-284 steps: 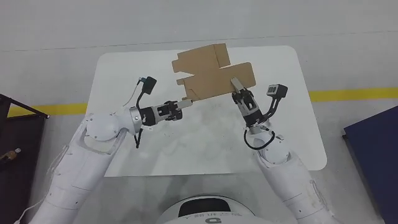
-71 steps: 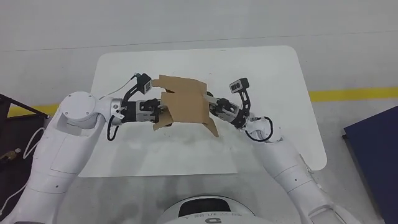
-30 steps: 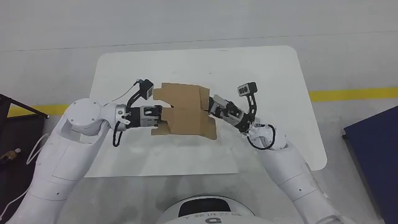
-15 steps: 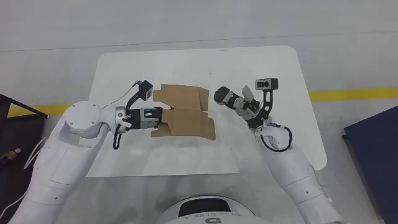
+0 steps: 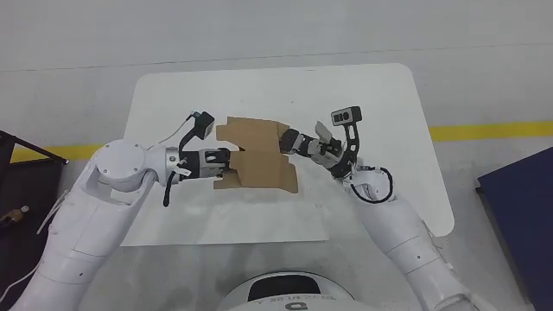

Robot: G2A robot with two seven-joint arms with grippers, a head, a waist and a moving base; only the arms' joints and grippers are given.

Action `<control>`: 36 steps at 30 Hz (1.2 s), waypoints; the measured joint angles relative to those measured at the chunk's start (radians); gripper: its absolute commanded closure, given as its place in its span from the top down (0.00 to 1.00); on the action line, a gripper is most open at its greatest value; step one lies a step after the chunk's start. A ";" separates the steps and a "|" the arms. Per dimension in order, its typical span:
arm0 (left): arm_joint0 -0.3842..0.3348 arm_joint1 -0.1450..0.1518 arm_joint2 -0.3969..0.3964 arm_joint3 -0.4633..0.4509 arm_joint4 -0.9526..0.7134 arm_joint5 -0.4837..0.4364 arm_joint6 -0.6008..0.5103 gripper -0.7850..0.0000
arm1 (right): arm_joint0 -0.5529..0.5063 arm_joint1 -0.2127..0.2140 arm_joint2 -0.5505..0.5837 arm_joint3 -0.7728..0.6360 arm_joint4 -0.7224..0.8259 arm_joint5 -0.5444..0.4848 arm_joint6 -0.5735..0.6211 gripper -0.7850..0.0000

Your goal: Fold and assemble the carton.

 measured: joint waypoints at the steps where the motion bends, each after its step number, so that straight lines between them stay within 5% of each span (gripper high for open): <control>1: -0.002 0.000 0.003 0.003 0.003 0.002 0.001 0.00 | 0.006 -0.001 -0.002 0.005 0.028 0.008 0.014 1.00; 17: -0.025 0.001 0.022 0.021 0.042 0.031 0.035 0.00 | 0.009 -0.002 0.018 0.018 0.296 0.150 0.272 1.00; 34: -0.027 0.003 0.024 0.004 0.046 0.033 0.050 0.00 | 0.000 0.013 0.023 0.020 0.155 0.251 0.332 1.00; 36: -0.026 0.003 0.026 0.000 0.050 0.034 0.050 0.00 | 0.003 0.012 0.019 0.019 0.152 0.253 0.330 0.78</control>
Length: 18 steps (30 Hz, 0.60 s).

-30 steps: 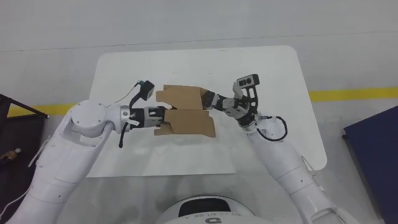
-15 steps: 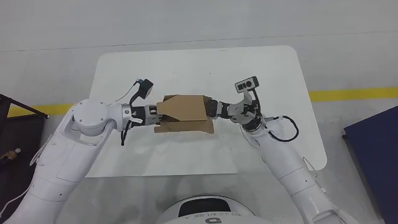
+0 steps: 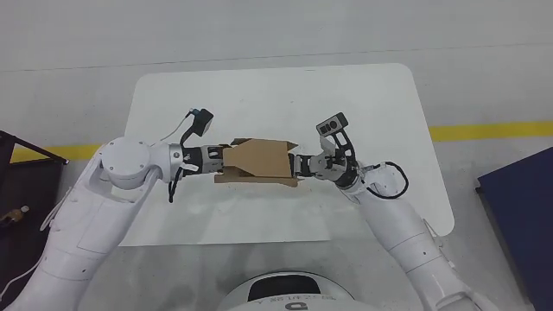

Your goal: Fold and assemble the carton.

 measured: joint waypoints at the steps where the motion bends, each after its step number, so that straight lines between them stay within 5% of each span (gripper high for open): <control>1: 0.000 0.000 0.001 -0.002 0.003 0.001 0.000 0.00 | 0.001 0.000 -0.002 -0.001 0.000 0.000 0.000 0.71; 5: 0.002 0.002 0.006 -0.012 0.023 0.001 0.003 0.00 | 0.007 -0.002 -0.009 -0.004 0.001 0.006 -0.001 0.46; 18: 0.027 0.007 -0.003 -0.045 0.049 -0.007 0.026 0.00 | 0.046 -0.002 -0.055 0.025 -0.027 0.112 0.044 0.11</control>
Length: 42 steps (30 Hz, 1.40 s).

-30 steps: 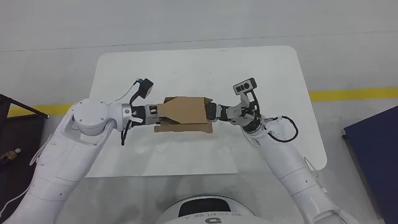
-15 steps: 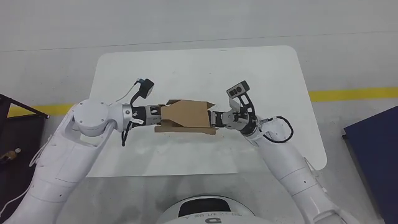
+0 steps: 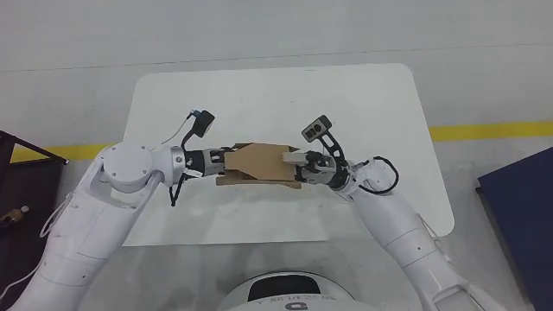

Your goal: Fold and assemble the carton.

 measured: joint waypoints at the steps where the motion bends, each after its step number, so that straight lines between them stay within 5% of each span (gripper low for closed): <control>1: 0.001 0.000 0.000 -0.001 -0.001 0.000 0.001 0.00 | 0.002 0.000 -0.001 0.002 -0.002 0.003 0.003 0.00; 7: 0.008 0.001 0.002 -0.009 0.004 0.000 0.013 0.01 | 0.016 0.000 -0.011 0.019 -0.027 0.004 0.000 0.00; 8: 0.009 0.001 0.002 -0.009 0.001 -0.001 0.013 0.25 | 0.017 0.000 -0.012 0.020 -0.029 0.003 0.000 0.00; 9: 0.011 0.000 0.001 -0.007 -0.007 -0.003 0.016 0.83 | 0.020 0.000 -0.013 0.023 -0.031 0.001 0.000 0.00; 10: 0.013 0.000 -0.001 -0.006 -0.017 -0.006 0.018 1.00 | 0.021 0.001 -0.013 0.025 -0.033 -0.001 0.000 0.00; 28: 0.123 0.001 -0.126 0.139 -0.300 -0.112 0.043 1.00 | 0.036 0.007 0.049 0.068 -0.119 -0.186 -0.139 0.00; 38: 0.240 0.010 -0.216 0.102 -0.344 -0.170 0.075 1.00 | 0.033 0.006 0.047 0.064 -0.116 -0.181 -0.140 0.00; 42: 0.280 0.014 -0.256 0.071 -0.351 -0.191 0.080 1.00 | 0.005 -0.004 0.050 0.031 0.062 -0.097 -0.184 0.00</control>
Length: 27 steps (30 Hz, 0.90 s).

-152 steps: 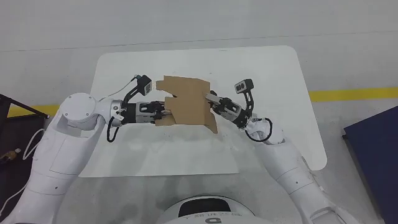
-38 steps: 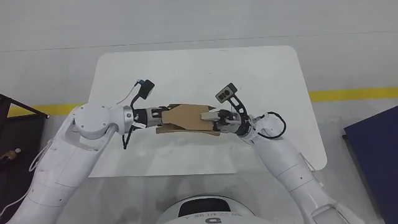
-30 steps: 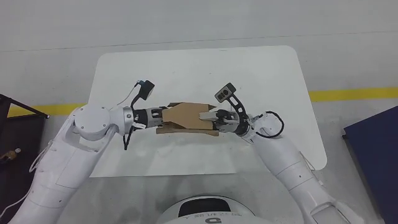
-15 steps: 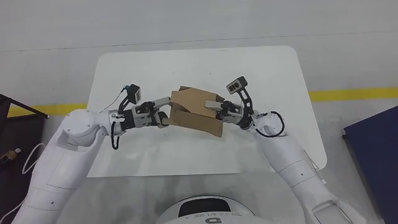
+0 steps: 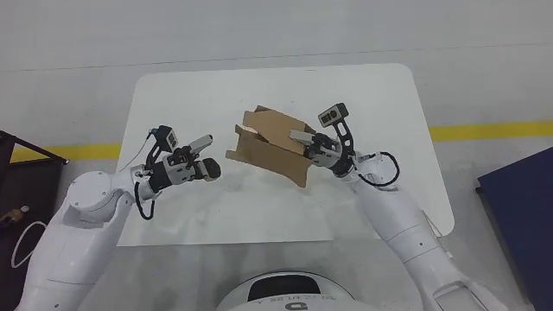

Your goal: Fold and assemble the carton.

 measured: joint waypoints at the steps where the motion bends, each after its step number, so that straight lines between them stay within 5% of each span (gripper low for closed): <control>1: 0.007 0.001 -0.008 -0.010 0.003 -0.002 0.000 1.00 | -0.003 -0.003 0.003 0.002 0.066 0.028 -0.003 0.00; 7: 0.017 0.003 -0.012 -0.079 0.030 0.019 -0.005 1.00 | 0.000 -0.018 0.021 0.044 0.412 0.159 -0.003 0.00; 27: -0.254 -0.058 0.299 -0.066 0.026 0.117 0.089 1.00 | -0.103 -0.019 0.026 -0.040 0.285 0.168 0.127 0.00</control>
